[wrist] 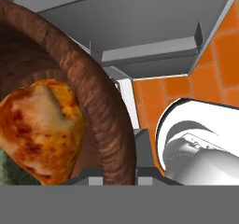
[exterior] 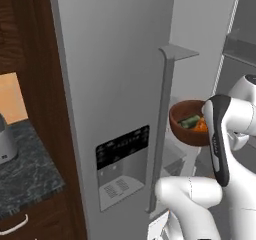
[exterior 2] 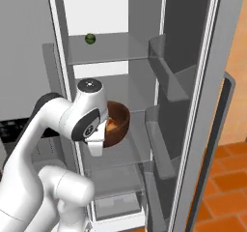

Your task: Pick the chicken drumstick and cucumber from their plates and place them in the bowl. Then put the bowl in the fridge.

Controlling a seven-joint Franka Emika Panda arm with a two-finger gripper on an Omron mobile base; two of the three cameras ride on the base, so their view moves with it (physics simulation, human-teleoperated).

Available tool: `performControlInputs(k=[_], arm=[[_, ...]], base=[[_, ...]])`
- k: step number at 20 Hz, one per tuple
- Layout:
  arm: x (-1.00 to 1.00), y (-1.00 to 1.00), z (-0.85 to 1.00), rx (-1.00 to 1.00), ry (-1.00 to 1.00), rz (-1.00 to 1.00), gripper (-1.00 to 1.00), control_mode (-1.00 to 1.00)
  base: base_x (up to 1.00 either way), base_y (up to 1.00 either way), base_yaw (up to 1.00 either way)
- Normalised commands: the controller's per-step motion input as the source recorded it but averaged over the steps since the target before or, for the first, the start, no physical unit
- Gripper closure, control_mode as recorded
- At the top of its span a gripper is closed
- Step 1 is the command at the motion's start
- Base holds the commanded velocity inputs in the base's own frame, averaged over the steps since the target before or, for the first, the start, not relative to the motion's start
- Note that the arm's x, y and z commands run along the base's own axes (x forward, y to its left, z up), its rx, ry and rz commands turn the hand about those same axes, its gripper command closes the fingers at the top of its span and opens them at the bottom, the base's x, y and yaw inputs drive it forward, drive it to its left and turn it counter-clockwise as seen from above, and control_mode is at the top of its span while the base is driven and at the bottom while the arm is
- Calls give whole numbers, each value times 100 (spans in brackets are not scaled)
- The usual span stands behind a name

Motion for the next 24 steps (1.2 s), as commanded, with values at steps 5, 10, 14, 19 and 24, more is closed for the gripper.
performControlInputs(k=[5,10,14,19,24], arm=[[0,0,0,0,0,0,100,100],[0,0,0,0,0,0,100,100],[0,0,0,0,0,0,100,100],[0,0,0,0,0,0,100,100],[0,0,0,0,0,0,100,100]], base=[[7,3,20],[27,-32,33],[23,-21,34],[9,-50,24],[31,-25,1]])
